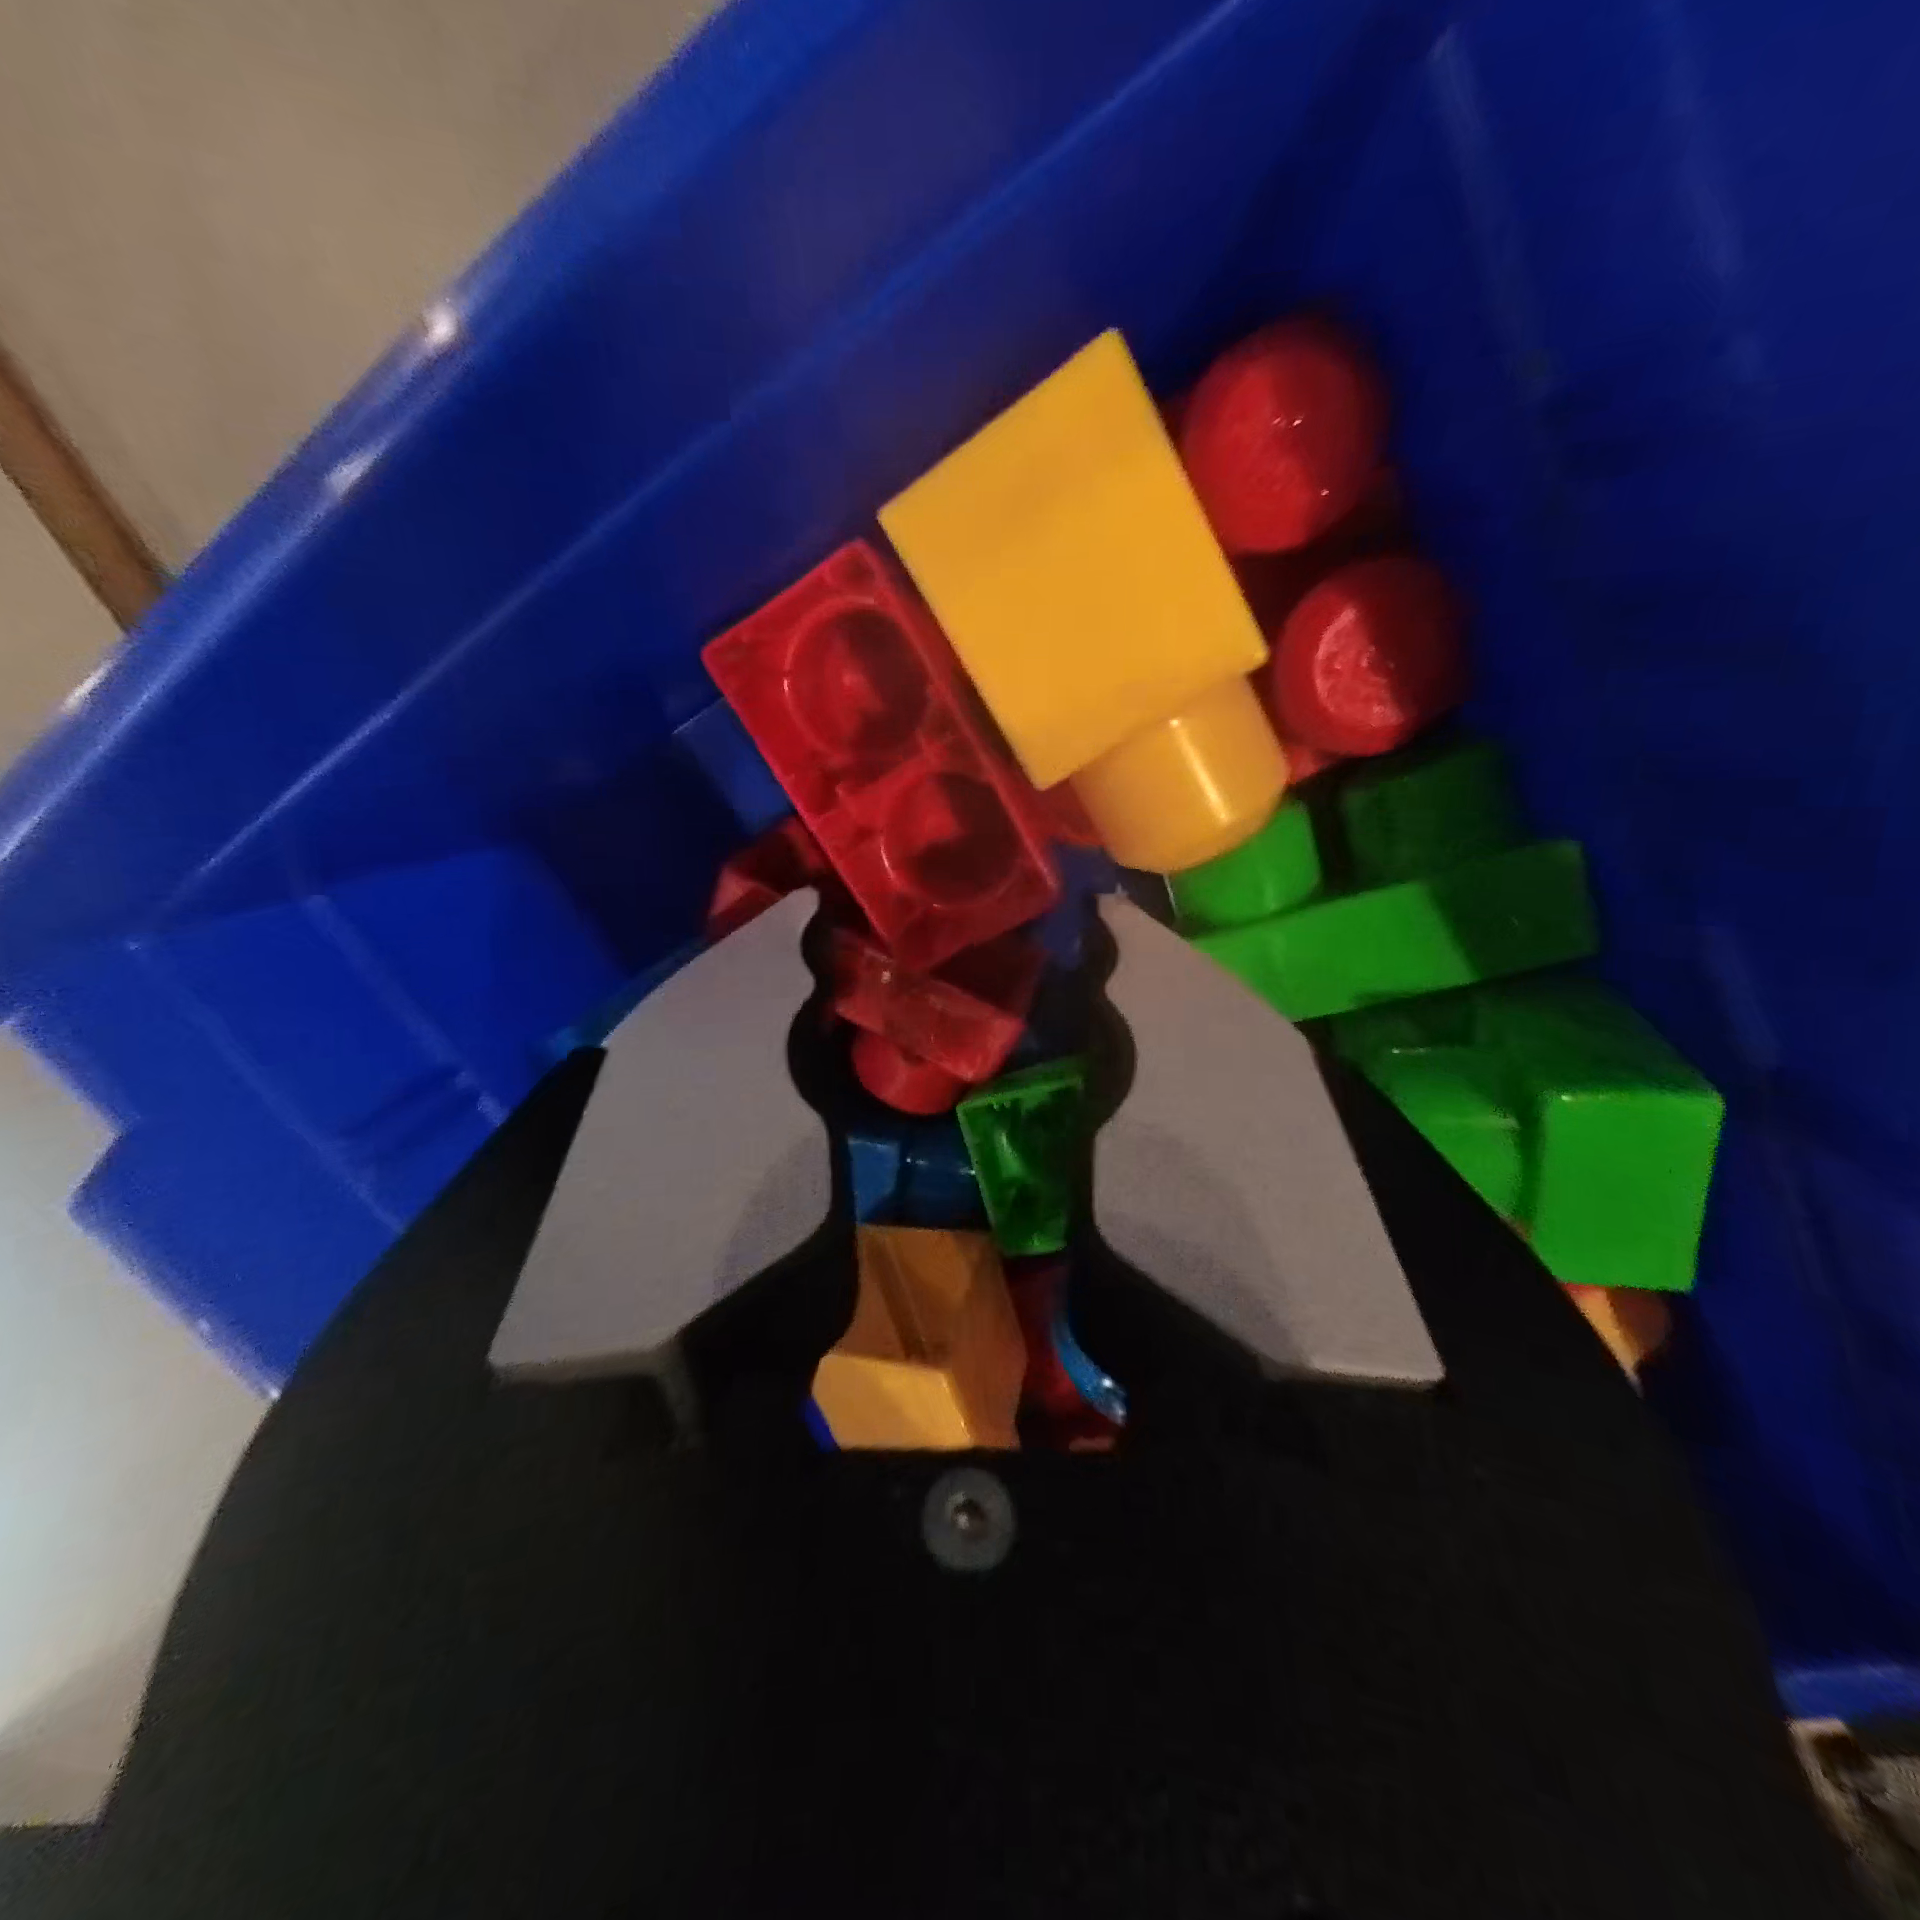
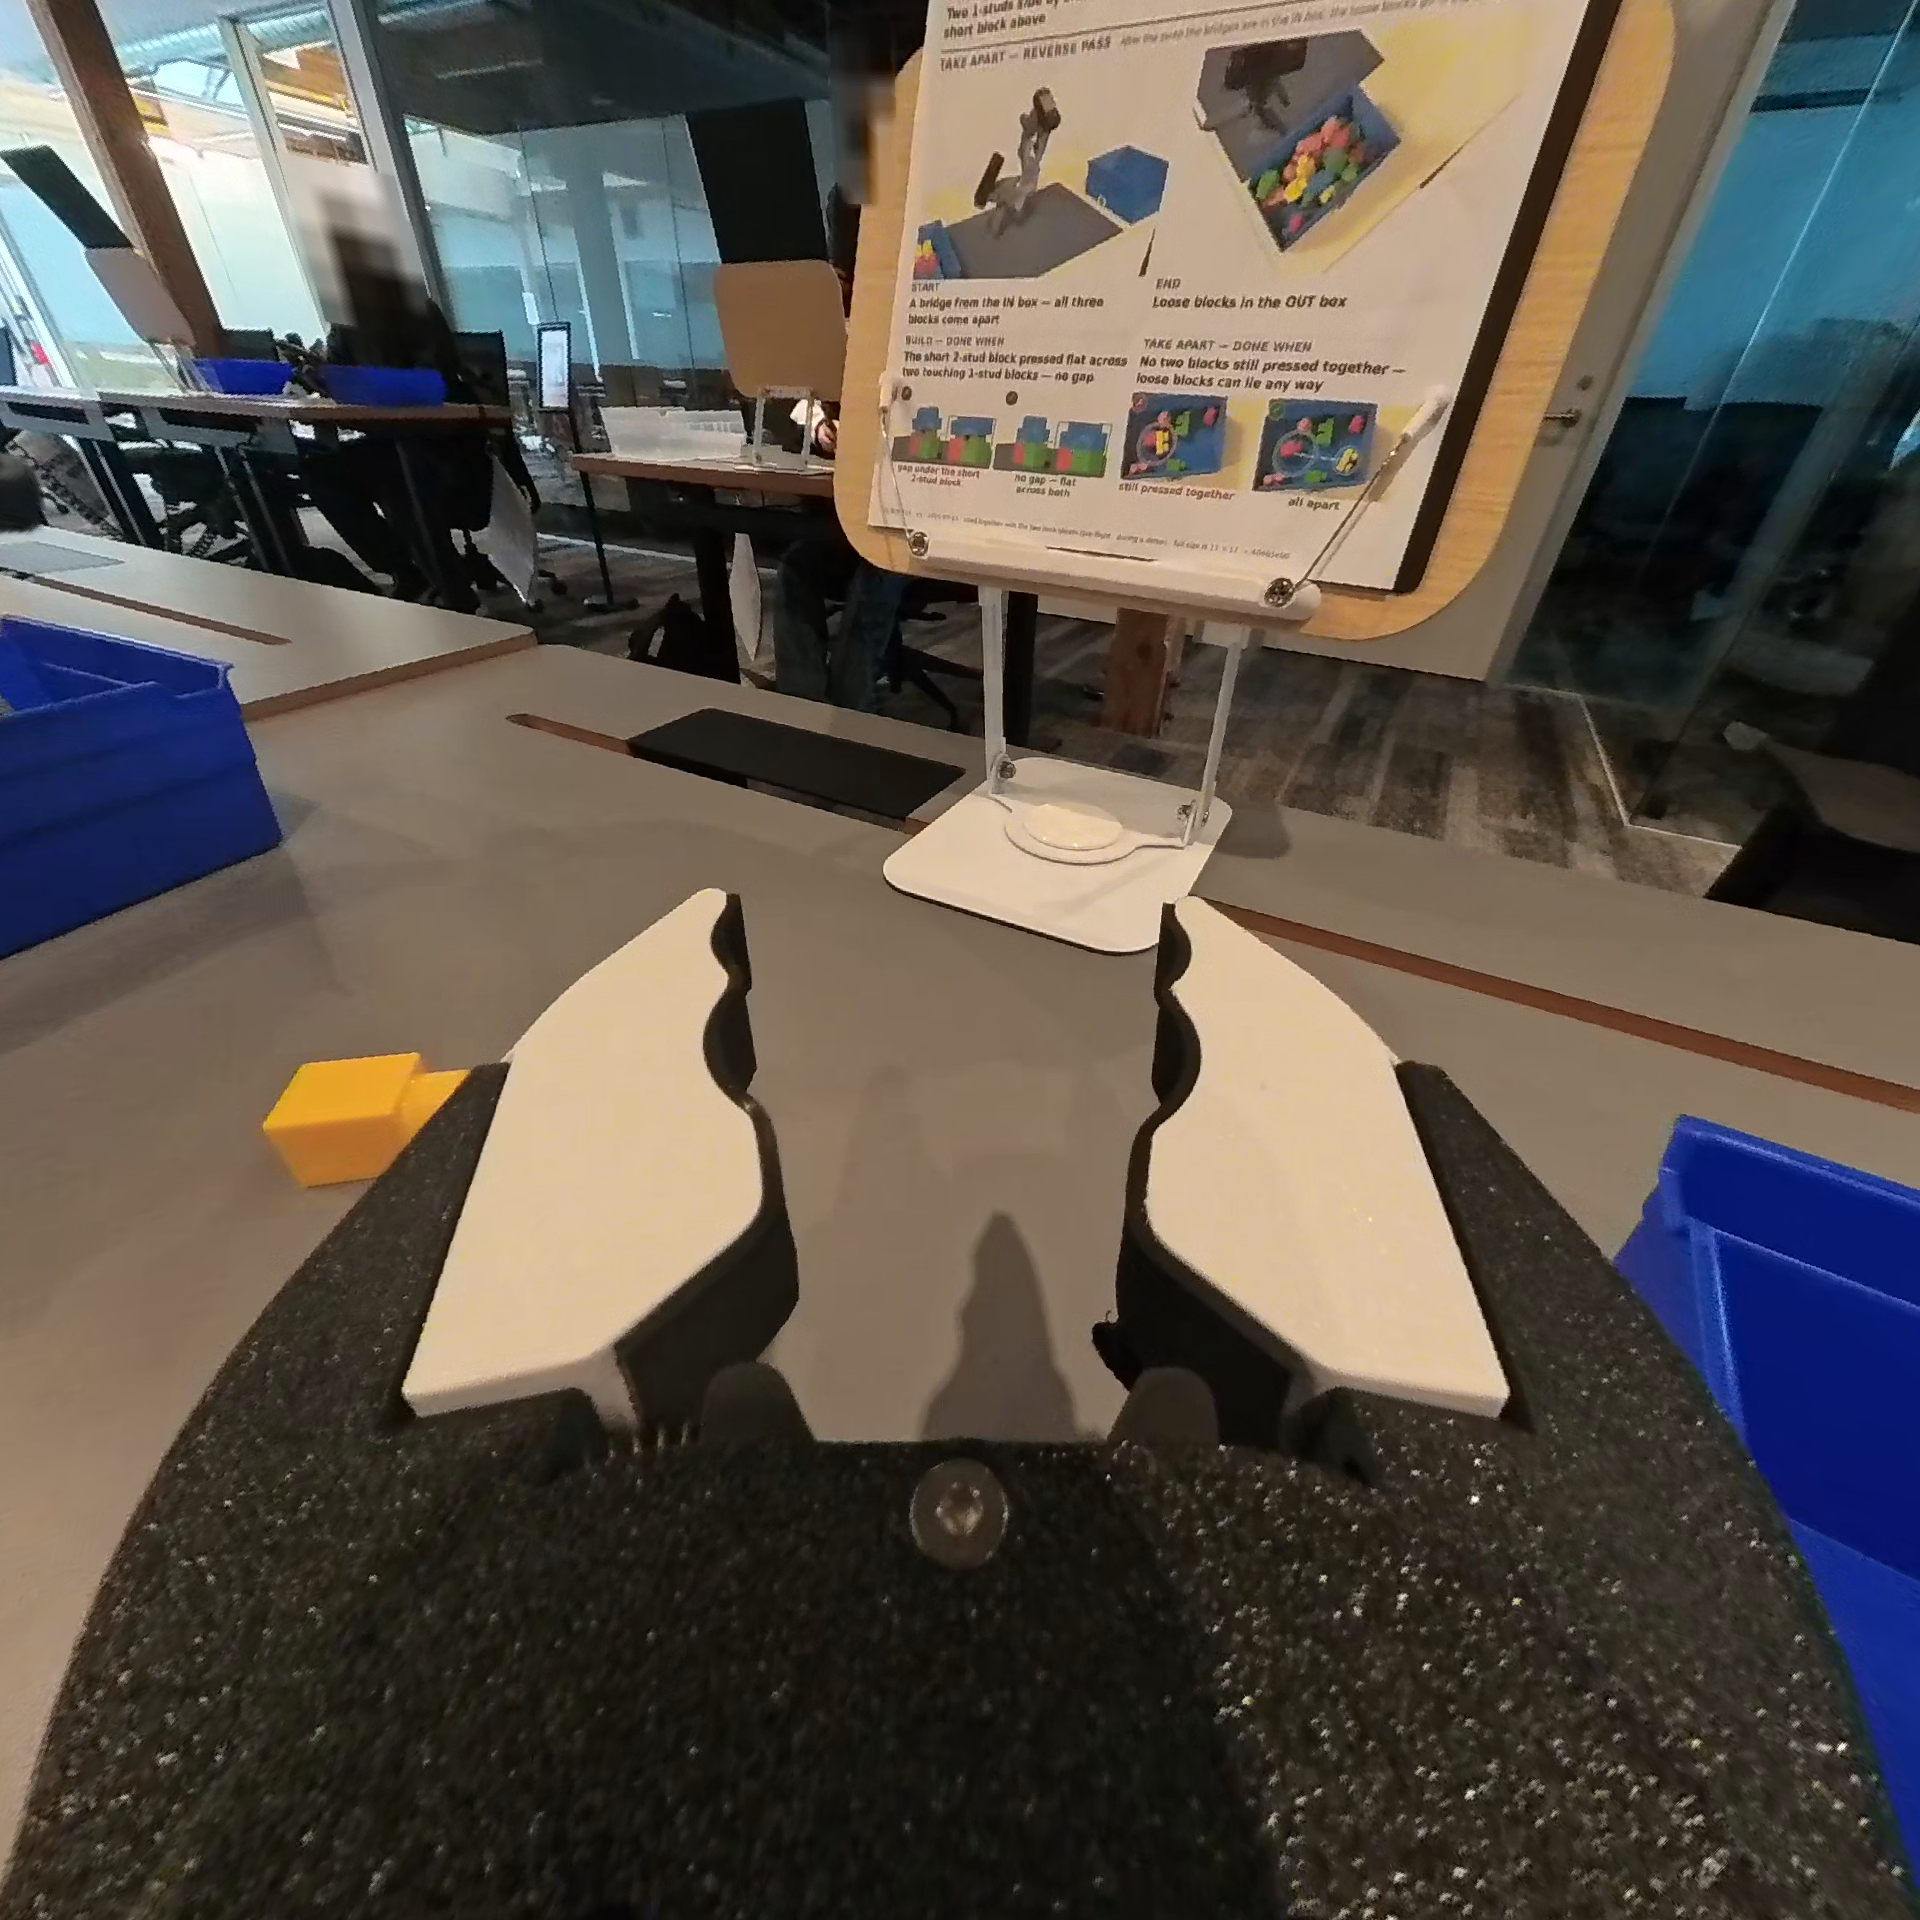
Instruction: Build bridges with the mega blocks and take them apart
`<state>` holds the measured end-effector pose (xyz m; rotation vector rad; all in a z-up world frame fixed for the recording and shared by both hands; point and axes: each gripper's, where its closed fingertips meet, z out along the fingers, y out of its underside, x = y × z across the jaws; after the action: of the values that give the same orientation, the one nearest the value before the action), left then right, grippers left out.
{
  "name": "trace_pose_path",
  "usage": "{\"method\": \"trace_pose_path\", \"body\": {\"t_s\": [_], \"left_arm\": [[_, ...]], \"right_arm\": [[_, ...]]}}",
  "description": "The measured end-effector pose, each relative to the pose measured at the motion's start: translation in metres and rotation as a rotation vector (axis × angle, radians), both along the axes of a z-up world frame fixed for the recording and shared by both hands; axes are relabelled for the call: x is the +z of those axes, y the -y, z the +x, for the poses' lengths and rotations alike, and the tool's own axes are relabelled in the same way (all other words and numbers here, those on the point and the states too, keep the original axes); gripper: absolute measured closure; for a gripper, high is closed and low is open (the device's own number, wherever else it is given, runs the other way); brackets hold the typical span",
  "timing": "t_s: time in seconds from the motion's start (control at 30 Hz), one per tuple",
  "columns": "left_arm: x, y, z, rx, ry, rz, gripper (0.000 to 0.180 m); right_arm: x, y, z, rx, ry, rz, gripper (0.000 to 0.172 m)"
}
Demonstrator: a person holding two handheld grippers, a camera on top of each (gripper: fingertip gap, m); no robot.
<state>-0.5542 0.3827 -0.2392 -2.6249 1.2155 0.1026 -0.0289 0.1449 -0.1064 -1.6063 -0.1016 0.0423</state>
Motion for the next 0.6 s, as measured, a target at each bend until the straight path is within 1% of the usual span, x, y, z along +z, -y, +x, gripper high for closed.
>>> {"method": "trace_pose_path", "body": {"t_s": [0.07, 0.13, 0.23, 0.47, 0.53, 0.6], "left_arm": [[-0.004, -0.003, 0.000, -0.008, -0.017, -0.007, 0.141], [-0.003, -0.004, -0.001, -0.014, -0.031, -0.015, 0.141], [0.004, -0.005, -0.002, -0.013, -0.020, 0.013, 0.143], [0.046, 0.004, -0.007, -0.006, 0.086, 0.134, 0.144], [0.066, 0.011, 0.000, -0.024, 0.129, 0.189, 0.144], [0.094, 0.022, 0.018, -0.062, 0.187, 0.261, 0.144]], "right_arm": [[0.000, 0.000, 0.000, 0.000, -0.002, -0.001, 0.097], [-0.001, 0.000, 0.000, 0.000, -0.003, -0.002, 0.097], [-0.001, -0.001, 0.000, 0.002, -0.005, -0.003, 0.097], [0.002, 0.001, -0.002, 0.010, -0.008, 0.007, 0.097], [0.003, 0.001, -0.002, 0.010, -0.011, 0.011, 0.097], [0.004, 0.002, -0.001, 0.010, -0.016, 0.017, 0.097]]}}
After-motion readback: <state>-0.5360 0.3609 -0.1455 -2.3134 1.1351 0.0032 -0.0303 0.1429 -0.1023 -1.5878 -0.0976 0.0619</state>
